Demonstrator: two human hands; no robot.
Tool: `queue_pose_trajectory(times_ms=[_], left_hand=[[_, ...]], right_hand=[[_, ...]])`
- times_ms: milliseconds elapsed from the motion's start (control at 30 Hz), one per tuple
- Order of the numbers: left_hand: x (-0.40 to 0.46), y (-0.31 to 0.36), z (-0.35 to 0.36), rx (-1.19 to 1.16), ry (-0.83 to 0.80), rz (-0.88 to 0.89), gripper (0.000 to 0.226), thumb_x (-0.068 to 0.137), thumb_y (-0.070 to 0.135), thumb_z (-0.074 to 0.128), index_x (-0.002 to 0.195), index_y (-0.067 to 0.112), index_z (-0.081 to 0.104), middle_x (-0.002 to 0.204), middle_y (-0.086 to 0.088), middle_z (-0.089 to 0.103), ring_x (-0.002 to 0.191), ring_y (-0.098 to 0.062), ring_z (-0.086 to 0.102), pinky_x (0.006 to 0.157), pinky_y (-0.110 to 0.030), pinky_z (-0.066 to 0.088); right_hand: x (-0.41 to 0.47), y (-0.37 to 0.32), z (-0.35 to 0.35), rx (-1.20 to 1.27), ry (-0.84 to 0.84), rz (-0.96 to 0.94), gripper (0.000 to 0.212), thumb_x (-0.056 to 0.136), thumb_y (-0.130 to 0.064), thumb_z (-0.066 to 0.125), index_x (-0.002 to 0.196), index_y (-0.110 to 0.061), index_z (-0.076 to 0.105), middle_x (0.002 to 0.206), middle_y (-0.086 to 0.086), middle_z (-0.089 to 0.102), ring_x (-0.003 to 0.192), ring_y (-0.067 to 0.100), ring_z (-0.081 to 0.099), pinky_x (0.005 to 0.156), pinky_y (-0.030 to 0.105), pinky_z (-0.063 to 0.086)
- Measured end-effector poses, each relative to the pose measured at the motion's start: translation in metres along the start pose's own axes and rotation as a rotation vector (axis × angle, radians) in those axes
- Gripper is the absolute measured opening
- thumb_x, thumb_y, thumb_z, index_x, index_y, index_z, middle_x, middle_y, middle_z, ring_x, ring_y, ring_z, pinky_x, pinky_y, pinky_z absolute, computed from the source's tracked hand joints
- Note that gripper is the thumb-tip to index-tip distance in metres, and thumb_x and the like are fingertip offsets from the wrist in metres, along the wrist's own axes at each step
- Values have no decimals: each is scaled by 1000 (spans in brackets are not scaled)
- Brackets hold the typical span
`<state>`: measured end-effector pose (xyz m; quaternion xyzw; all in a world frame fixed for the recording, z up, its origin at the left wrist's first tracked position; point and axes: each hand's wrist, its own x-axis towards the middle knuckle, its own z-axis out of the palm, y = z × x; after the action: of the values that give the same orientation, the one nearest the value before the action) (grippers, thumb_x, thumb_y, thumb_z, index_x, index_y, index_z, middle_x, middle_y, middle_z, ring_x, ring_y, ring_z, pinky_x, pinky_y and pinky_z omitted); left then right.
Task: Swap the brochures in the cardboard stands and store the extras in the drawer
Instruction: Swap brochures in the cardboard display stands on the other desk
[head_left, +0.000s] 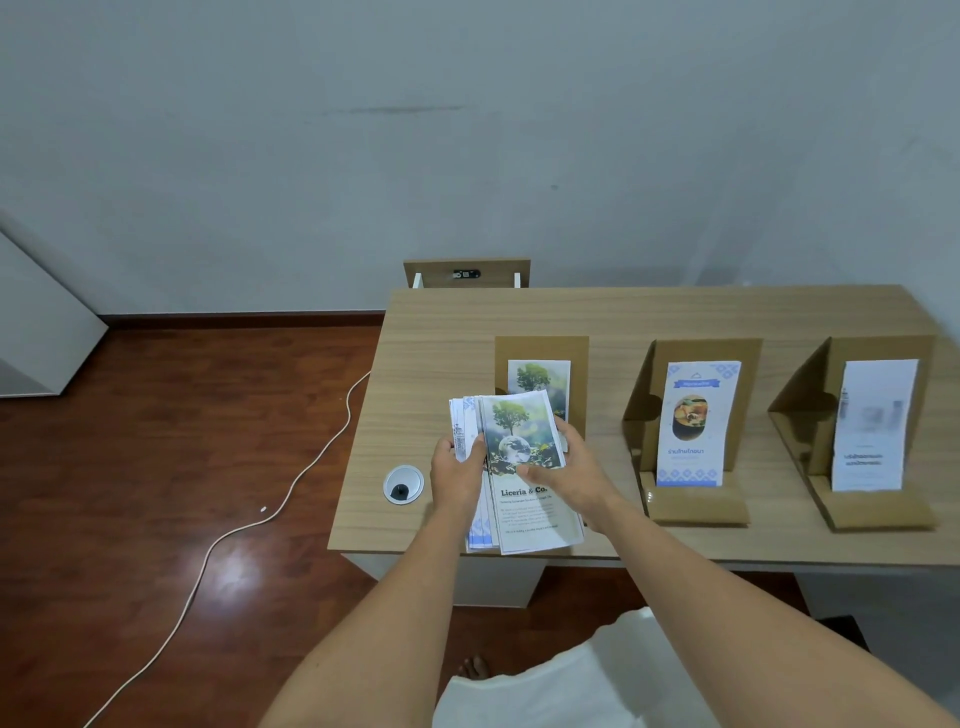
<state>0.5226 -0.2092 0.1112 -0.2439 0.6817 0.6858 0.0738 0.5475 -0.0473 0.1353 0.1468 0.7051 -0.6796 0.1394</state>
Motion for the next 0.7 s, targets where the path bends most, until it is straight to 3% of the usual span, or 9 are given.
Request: queue_pose_trajectory(times_ms=[100, 167, 233, 333, 567, 700], left_hand=[[1, 1, -1, 12, 6, 11, 8, 102, 22, 67, 106, 18, 63, 112, -10, 75, 108, -33, 73, 96, -51, 60], [2, 2, -1, 22, 8, 8, 10, 103, 21, 66, 110, 15, 62, 113, -10, 75, 109, -33, 72, 98, -52, 59], [3, 2, -2, 42, 9, 17, 12, 103, 23, 65, 110, 14, 61, 113, -9, 74, 108, -32, 71, 98, -50, 58], [5, 2, -4, 62, 13, 35, 8, 103, 24, 65, 104, 19, 59, 115, -9, 73, 103, -28, 70, 95, -46, 57], [12, 7, -13, 15, -3, -1, 10, 102, 27, 68, 100, 24, 58, 114, -10, 74, 108, -35, 72, 97, -59, 59], [13, 6, -8, 20, 1, -4, 11, 101, 28, 68, 97, 26, 58, 110, -5, 73, 106, -32, 71, 96, -53, 59]], right_hand=[[2, 2, 4, -41, 58, 63, 57, 89, -10, 76, 133, -26, 43, 122, 5, 68, 105, 19, 70, 80, 32, 59], [5, 2, 6, -74, 118, 127, 29, 101, -20, 60, 126, -21, 45, 121, 10, 68, 103, 24, 70, 86, 41, 59], [8, 2, 6, -92, 164, 165, 19, 105, -23, 51, 122, -18, 47, 123, 12, 65, 108, 27, 67, 93, 46, 55], [12, -2, 5, -114, 218, 183, 16, 102, -20, 56, 116, -14, 53, 123, 13, 65, 113, 30, 64, 98, 45, 52], [14, -7, -4, -40, 267, 214, 22, 98, -14, 65, 117, -6, 64, 114, 16, 72, 106, 34, 70, 77, 36, 55], [14, -8, -3, -68, 238, 153, 25, 99, -15, 64, 122, -5, 68, 117, 17, 72, 109, 35, 69, 97, 49, 56]])
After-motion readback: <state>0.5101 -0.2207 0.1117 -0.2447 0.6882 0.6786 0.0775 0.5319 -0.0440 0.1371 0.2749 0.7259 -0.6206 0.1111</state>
